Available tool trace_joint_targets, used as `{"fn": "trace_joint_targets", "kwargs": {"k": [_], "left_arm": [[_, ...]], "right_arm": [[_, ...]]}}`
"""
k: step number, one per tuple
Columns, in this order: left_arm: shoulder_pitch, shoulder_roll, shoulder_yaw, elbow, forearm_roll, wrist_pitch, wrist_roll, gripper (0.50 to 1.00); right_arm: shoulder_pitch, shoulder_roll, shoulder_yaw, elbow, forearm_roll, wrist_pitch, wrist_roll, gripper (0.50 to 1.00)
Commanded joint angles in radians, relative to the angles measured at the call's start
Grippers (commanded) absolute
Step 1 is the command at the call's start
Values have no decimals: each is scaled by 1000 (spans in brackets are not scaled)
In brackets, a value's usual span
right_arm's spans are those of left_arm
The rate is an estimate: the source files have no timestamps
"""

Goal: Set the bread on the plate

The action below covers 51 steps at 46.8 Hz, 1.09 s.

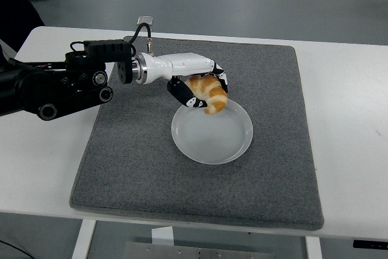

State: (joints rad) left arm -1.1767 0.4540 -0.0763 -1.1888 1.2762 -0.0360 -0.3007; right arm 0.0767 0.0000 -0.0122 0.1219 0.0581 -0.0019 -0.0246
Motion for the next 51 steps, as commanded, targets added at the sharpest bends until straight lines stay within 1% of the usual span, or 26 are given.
{"fn": "trace_joint_targets", "kwargs": {"k": [1,6,11,15,19,23,32,38,40,48,51], "left_arm": [[17,-18,3,8,18,11,0,500],[32,-40,1,23,49,16,0,500],[51,-67,3,66,51,16,0,500],[72,-106,3,103,51,19,0,500],[86,-135,3,130,51,36,0,500],[94,-143,4,141,51,48,0,500],[106,-152,6,153,51,48,0,500],[107,-156,30,152,51,53,-2,500],[107,-156,35,152,52,62,-3,500],[107,-156,75,150,91,139,-3,500],[107,-156,78,150,91,150,-5,500]], "right_arm": [[0,0,0,-1,0,-1,0,954],[0,0,0,-1,0,0,0,952],[0,0,0,-1,0,-1,0,952],[0,0,0,-1,0,0,0,952],[0,0,0,-1,0,0,0,952],[0,0,0,-1,0,0,0,954],[0,0,0,-1,0,-1,0,952],[0,0,0,-1,0,0,0,952],[0,0,0,-1,0,0,0,952],[0,0,0,-1,0,-1,0,954],[0,0,0,-1,0,0,0,952]]}}
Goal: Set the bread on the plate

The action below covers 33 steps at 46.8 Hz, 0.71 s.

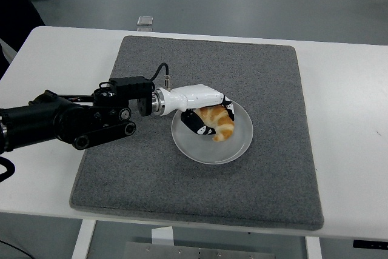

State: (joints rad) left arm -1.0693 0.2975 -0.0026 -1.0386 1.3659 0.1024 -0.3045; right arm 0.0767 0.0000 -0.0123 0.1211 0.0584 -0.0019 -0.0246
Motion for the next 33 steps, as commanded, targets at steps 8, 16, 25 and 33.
{"fn": "trace_joint_targets", "kwargs": {"k": [8,16,25,33], "left_arm": [[2,-1,6,0,2,13,-2,500],[12,-1,6,-4,1,28,-5,754],[12,-1,6,-6,-4,28,-7,904],[8,8,6,-21,-14,16,-8,999]], "right_arm": [[0,0,0,0,0,0,0,952],[0,0,0,0,0,0,0,952],[0,0,0,0,0,0,0,952],[0,0,0,2,0,0,0,952]]}}
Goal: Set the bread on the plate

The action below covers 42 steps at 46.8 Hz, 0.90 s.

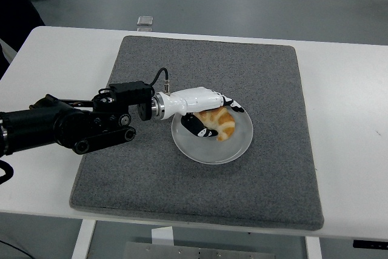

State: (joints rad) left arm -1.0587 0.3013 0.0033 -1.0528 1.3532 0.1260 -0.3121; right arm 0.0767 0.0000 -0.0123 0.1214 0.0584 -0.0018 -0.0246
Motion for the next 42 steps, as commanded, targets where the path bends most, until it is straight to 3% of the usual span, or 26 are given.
{"fn": "trace_joint_targets", "kwargs": {"k": [1,14,24,36,42], "left_arm": [[-4,5,0,-12,-2,-9,-1,999],[-12,76,-16,-133,-26,-14,-45,1000],[-12,116,-109,-191,-149,-26,-51,1000],[-12,144,-262,-174,-426,-227,-50,1000],[-9,159,-299,-145,-586,-264,-50,1000]], "right_arm": [[0,0,0,0,0,0,0,952],[0,0,0,0,0,0,0,952],[0,0,0,0,0,0,0,954],[0,0,0,1,0,0,0,952],[0,0,0,0,0,0,0,952]]}}
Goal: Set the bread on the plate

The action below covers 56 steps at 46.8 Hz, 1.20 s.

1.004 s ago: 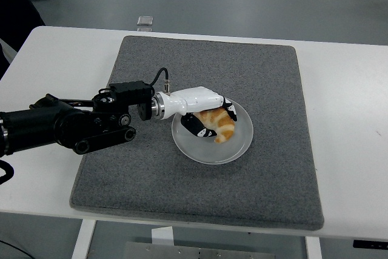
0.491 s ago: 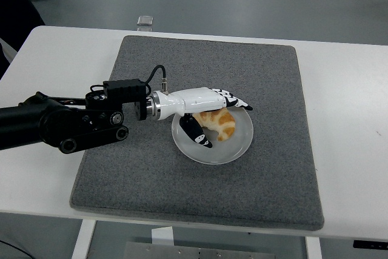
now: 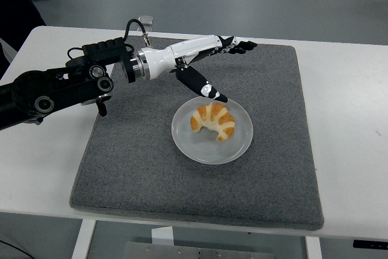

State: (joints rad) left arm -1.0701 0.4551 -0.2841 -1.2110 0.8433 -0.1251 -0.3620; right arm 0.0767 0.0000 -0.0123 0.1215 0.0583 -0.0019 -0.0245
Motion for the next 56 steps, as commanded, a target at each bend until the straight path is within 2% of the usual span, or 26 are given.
{"fn": "trace_joint_targets", "kwargs": {"k": [1,14,21,26,38,48,56], "left_arm": [[2,10,-13,16,-105,-14,0,1000],[7,105,-12,48,-433,-25,0,1000],[4,114,-15,137,-549,-103,14,1000],[2,114,-15,195,-610,-139,23,1000],[-5,128,-41,261,-737,-174,98,1000],[2,125,-93,269,-871,-183,215,1000],[5,120,-95,281,-961,-183,268,1000]], "right_arm": [[0,0,0,0,0,0,0,952],[0,0,0,0,0,0,0,952],[0,0,0,1,0,0,0,952],[0,0,0,0,0,0,0,954],[0,0,0,0,0,0,0,952],[0,0,0,0,0,-1,0,954],[0,0,0,0,0,0,0,952]]}}
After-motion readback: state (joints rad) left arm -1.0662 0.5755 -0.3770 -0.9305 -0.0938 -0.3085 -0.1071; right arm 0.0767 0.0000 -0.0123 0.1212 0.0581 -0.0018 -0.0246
